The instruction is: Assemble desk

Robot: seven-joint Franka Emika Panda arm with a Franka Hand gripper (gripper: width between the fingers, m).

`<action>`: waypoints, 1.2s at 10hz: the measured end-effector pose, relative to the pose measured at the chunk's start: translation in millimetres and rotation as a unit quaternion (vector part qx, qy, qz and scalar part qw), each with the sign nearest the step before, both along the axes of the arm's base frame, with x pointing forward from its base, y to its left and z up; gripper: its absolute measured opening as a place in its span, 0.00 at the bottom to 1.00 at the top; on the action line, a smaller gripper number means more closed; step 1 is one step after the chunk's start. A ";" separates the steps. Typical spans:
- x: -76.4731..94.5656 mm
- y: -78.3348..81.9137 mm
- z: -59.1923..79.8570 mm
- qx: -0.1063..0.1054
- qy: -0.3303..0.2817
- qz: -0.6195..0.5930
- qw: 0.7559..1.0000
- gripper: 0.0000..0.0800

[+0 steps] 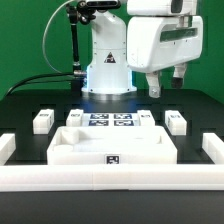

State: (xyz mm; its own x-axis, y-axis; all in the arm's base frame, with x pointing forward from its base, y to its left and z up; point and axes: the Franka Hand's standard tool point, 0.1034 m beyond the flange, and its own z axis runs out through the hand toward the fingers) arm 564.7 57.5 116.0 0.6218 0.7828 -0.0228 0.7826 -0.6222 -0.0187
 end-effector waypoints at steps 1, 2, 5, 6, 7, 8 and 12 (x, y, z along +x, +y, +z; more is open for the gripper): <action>0.0 0.0 0.0 0.000 0.000 0.000 1.000 0.81; 0.0 0.0 0.0 0.000 0.000 0.000 1.000 0.81; 0.0 0.0 0.0 0.000 0.000 0.000 1.000 0.81; 0.0 0.0 0.0 0.000 0.000 0.000 1.000 0.81; 0.0 -0.1 0.0 0.000 0.000 0.003 1.000 0.81; 0.0 -0.4 -0.1 0.000 0.000 0.018 1.000 0.81; -39.0 -28.1 2.0 -0.003 0.000 0.213 0.977 0.81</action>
Offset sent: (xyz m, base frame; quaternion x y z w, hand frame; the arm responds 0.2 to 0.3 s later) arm 0.0000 0.0000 0.0000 0.0000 0.0000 0.0000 1.0000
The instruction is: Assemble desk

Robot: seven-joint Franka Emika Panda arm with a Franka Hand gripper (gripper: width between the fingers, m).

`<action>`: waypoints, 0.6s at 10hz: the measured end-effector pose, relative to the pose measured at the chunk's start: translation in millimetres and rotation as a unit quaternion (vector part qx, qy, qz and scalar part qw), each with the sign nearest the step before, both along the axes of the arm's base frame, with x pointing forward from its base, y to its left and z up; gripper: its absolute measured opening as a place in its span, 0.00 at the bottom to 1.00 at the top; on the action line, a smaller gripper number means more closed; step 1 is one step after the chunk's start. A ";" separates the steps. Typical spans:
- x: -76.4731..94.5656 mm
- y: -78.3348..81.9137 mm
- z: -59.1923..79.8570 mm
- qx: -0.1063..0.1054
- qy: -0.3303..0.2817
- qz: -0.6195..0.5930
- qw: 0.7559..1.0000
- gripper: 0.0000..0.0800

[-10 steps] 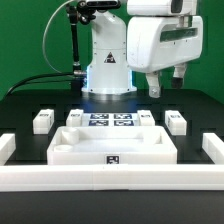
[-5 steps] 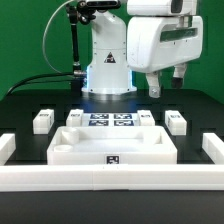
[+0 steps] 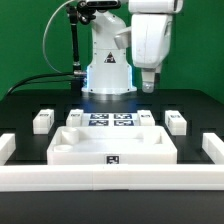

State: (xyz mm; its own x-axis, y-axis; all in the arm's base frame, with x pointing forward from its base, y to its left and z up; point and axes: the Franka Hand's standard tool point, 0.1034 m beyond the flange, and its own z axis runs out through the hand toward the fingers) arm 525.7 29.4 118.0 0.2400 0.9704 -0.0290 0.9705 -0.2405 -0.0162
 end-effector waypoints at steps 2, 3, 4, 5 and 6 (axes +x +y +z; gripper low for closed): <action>-15.1 -18.2 -9.8 0.003 0.007 0.072 0.997 0.81; -13.8 -19.1 -9.2 0.002 0.008 0.099 0.995 0.81; -13.6 -18.9 -9.2 0.002 0.008 0.105 0.994 0.81; -13.7 -19.4 -9.4 0.002 0.008 0.104 0.995 0.81; -14.5 -22.4 -12.4 0.003 0.006 0.117 0.993 0.81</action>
Offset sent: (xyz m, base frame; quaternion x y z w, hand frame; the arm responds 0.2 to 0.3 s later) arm 0.0000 0.0000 0.0000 0.0000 0.0000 -0.1296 0.9916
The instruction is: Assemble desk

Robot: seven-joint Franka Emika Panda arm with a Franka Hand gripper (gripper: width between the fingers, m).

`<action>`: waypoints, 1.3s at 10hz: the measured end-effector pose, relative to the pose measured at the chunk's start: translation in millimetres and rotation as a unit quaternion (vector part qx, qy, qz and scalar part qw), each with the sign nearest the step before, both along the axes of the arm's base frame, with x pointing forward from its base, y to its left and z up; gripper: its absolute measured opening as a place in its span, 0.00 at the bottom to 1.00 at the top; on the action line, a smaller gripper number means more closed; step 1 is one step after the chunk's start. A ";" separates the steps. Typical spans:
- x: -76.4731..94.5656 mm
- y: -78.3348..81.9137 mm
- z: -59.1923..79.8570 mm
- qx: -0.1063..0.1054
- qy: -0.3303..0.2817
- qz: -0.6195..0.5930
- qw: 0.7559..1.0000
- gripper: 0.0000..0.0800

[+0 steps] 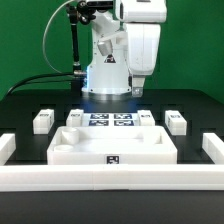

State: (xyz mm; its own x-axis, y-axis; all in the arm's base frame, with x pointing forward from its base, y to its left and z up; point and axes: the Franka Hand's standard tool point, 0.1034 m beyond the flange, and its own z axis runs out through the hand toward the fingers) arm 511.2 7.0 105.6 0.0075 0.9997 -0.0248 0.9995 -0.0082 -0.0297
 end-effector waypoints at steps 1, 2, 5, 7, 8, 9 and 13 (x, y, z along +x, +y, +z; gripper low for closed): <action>-7.9 -11.8 -16.4 0.003 -0.001 0.012 1.000 0.81; -15.5 -17.5 -33.2 0.005 0.005 0.006 1.000 0.81; -27.2 -25.1 -78.9 0.014 0.011 -0.005 1.000 0.81; -31.4 -37.3 -89.8 0.016 0.013 -0.013 1.000 0.81; -31.6 -36.7 -90.1 0.016 0.014 -0.013 1.000 0.81; -31.8 -36.9 -90.3 0.016 0.014 -0.013 1.000 0.67; -32.1 -37.0 -90.7 0.016 0.014 -0.013 1.000 0.10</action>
Offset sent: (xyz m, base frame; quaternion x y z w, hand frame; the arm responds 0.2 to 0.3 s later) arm -0.0127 -0.0051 -0.0599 -0.0162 0.0355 0.0139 0.9991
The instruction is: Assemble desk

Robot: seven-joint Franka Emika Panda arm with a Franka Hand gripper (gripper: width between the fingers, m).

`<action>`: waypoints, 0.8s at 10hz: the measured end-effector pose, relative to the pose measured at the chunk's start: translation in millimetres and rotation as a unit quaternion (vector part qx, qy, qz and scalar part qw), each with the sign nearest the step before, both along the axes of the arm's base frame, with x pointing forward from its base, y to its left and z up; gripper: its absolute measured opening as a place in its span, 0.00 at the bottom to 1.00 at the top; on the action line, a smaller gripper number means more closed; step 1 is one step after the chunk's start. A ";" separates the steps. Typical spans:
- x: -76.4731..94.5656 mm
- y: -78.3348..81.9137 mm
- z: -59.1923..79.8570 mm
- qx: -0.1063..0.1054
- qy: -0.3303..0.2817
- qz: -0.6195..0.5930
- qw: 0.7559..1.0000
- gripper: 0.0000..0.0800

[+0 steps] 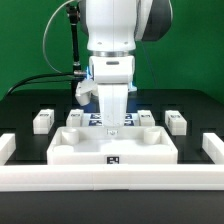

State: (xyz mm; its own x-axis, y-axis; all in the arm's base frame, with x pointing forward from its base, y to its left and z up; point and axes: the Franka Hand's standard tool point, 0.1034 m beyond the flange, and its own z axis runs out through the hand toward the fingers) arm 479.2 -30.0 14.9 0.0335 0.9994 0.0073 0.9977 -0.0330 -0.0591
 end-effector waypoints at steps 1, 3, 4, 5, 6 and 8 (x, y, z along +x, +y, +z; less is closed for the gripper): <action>0.4 -0.3 0.3 0.000 -0.001 0.000 1.000 0.10; 0.4 -0.3 0.3 0.000 -0.001 0.000 1.000 0.07; 0.4 -0.4 0.3 0.000 -0.001 0.000 1.000 0.07; 0.4 -0.4 0.3 0.000 -0.001 0.000 1.000 0.07; 0.4 -0.4 0.3 0.000 -0.001 0.000 1.000 0.07; 5.3 11.7 -0.1 0.004 -0.008 0.003 1.000 0.07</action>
Offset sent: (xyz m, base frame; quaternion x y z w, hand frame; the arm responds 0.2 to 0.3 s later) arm 0.0000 0.0000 0.0000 0.0000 0.0000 0.0000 1.0000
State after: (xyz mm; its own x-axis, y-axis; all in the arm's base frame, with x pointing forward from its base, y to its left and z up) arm 484.5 -18.3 14.8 0.0277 0.9995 0.0157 0.9987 -0.0270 -0.0429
